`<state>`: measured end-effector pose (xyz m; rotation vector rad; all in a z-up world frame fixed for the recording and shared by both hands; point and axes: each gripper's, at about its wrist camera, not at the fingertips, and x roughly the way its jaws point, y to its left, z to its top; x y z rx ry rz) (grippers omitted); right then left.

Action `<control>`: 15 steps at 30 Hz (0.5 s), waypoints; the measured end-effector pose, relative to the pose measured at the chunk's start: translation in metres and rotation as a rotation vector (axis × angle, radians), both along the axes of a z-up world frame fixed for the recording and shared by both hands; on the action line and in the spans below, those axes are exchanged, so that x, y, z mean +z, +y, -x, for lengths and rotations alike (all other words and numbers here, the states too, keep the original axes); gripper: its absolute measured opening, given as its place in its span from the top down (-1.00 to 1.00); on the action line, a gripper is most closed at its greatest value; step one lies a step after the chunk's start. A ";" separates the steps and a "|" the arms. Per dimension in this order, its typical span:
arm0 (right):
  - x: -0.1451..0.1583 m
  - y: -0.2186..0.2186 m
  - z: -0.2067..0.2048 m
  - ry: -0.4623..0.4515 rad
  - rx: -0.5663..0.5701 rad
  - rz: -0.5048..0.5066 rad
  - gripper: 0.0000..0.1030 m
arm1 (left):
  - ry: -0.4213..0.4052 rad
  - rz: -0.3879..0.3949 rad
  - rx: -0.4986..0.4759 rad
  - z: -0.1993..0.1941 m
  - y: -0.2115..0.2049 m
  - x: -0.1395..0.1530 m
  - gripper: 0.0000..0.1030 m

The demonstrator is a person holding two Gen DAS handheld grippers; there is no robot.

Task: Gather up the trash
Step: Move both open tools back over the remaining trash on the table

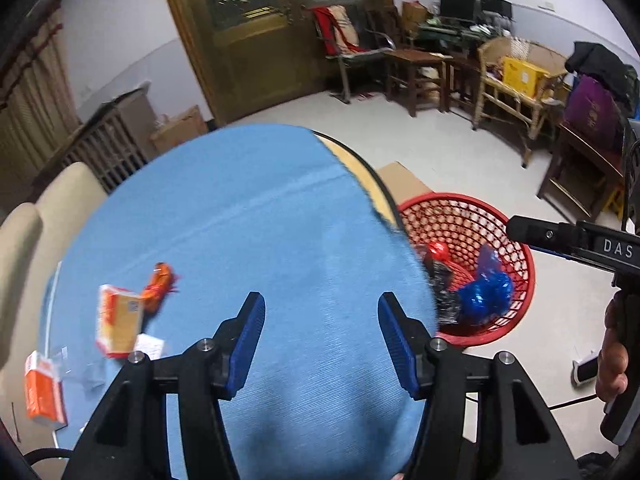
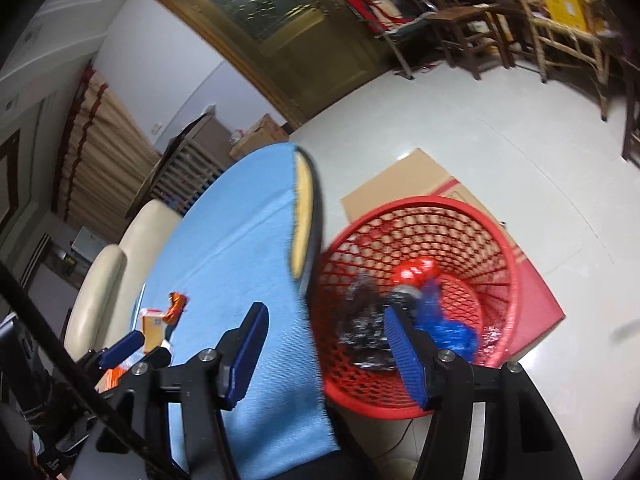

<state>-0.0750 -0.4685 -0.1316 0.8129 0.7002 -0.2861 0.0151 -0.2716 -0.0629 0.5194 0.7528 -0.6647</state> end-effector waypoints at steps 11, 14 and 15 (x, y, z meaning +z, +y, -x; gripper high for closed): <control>0.047 0.067 -0.030 -0.026 0.145 0.108 -0.25 | -0.065 0.053 0.128 -0.007 0.071 0.025 -0.19; 0.052 0.082 -0.037 -0.022 0.178 0.123 -0.25 | -0.051 0.068 0.161 -0.009 0.096 0.023 -0.19; 0.054 0.089 -0.040 -0.019 0.191 0.130 -0.25 | -0.049 0.069 0.172 -0.009 0.103 0.021 -0.20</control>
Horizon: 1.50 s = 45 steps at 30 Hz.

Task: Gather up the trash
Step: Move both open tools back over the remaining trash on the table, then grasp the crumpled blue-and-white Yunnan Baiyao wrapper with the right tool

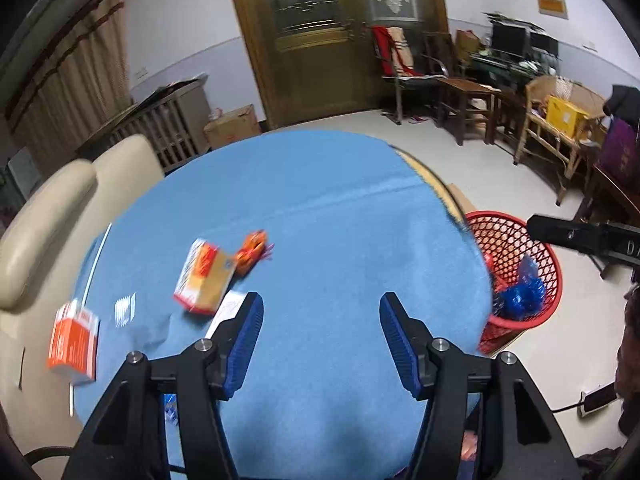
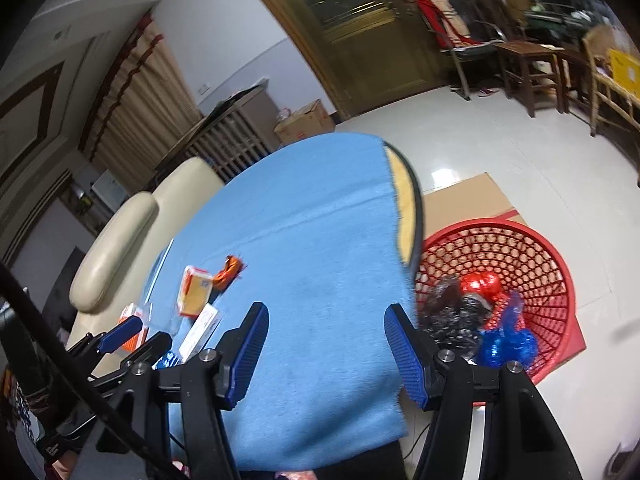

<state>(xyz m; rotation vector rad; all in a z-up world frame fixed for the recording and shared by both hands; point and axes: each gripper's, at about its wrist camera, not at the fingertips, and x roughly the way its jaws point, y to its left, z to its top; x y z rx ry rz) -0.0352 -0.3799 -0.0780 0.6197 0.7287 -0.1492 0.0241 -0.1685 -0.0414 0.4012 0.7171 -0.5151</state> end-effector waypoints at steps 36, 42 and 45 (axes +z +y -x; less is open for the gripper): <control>-0.045 0.241 -0.175 0.333 0.538 -0.147 -0.24 | 0.162 0.080 0.511 -0.009 0.264 -0.068 -0.21; -0.060 0.283 -0.189 0.373 0.578 -0.105 -0.25 | 0.169 0.094 0.553 -0.009 0.287 -0.070 -0.21; -0.068 0.297 -0.194 0.415 0.574 -0.072 -0.28 | 0.169 0.101 0.560 -0.008 0.293 -0.070 -0.21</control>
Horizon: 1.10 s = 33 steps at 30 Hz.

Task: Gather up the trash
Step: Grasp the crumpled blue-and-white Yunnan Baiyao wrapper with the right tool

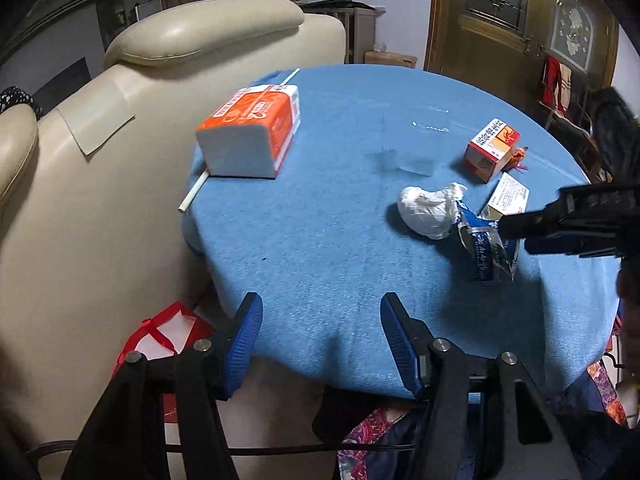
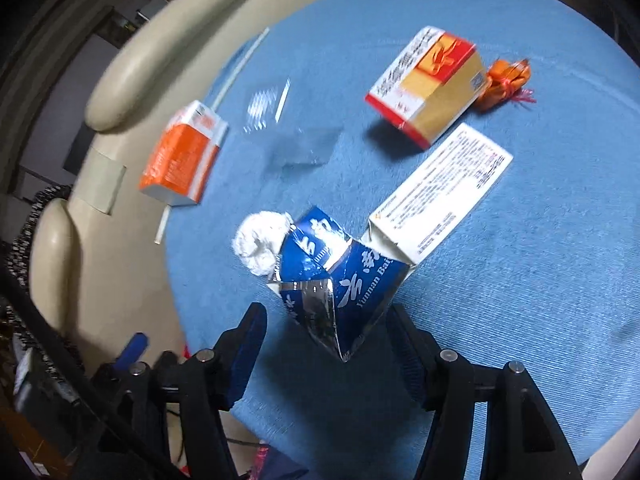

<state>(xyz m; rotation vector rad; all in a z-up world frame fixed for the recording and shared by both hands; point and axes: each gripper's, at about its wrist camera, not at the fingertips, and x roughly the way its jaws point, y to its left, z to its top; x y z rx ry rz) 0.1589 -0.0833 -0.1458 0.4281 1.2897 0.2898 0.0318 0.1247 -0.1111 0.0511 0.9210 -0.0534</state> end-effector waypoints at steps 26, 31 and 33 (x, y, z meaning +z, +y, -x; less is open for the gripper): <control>-0.029 0.044 0.008 -0.161 0.045 0.203 0.06 | 0.013 0.028 0.033 -0.002 0.022 0.002 -0.21; -0.024 0.035 0.016 -0.181 0.062 0.173 0.22 | -0.001 0.057 -0.002 -0.016 0.016 0.008 -0.21; -0.023 0.027 0.020 -0.191 0.064 0.170 0.23 | -0.004 0.066 -0.020 -0.026 0.011 0.011 -0.21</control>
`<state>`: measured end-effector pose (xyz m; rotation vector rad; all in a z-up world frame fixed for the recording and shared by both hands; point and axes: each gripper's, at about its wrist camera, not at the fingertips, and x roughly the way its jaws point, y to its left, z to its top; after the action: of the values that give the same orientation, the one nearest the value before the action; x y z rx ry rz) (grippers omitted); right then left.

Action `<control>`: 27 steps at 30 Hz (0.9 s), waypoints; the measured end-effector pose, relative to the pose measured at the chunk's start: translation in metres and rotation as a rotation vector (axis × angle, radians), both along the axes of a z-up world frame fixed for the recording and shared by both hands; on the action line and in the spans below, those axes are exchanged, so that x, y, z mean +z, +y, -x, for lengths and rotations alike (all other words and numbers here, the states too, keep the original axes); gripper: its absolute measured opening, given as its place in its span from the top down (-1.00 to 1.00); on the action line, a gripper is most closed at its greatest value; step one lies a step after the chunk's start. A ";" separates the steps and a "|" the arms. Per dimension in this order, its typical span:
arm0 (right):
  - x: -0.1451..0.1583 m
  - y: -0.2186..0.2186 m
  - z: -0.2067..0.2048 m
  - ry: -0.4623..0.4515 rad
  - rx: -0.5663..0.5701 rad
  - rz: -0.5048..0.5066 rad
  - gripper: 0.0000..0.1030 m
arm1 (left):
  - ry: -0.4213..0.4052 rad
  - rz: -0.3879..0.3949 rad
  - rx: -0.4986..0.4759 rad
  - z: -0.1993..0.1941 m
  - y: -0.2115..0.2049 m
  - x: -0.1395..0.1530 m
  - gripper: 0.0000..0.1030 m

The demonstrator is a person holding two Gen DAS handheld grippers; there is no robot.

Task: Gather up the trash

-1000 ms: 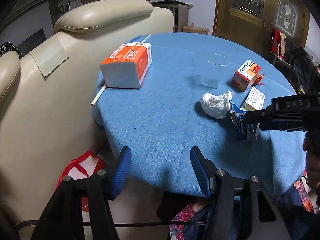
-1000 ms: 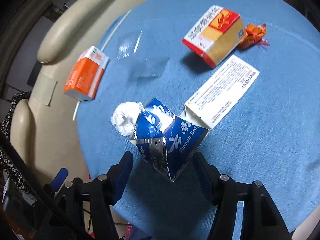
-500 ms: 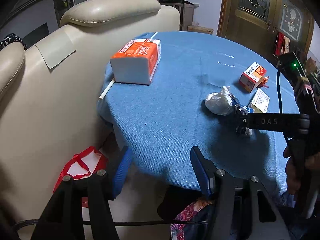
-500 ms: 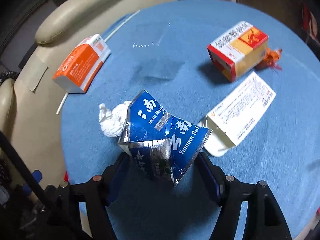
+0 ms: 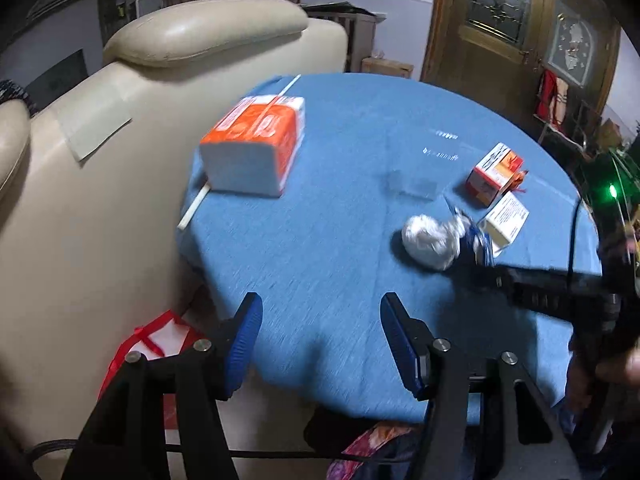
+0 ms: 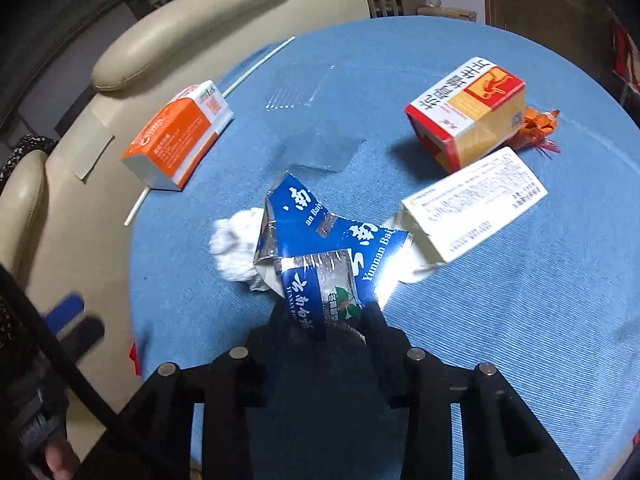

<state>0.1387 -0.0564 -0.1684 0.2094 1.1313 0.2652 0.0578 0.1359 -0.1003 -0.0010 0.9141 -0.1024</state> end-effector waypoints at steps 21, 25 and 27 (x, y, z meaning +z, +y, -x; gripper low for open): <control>0.034 -0.123 0.090 -0.086 -0.078 -0.160 0.28 | 0.086 0.054 -0.149 -0.082 -0.089 -0.037 -0.33; 0.037 -0.137 0.098 -0.105 -0.105 -0.190 0.28 | 0.114 0.081 -0.148 -0.083 -0.090 -0.045 0.20; 0.039 -0.147 0.102 -0.115 -0.124 -0.206 0.28 | 0.106 0.068 -0.142 -0.081 -0.092 -0.043 0.27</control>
<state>0.0367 -0.2031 -0.1292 0.4397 0.9725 0.2799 0.1391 0.0436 -0.1429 -0.0043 1.0155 -0.2676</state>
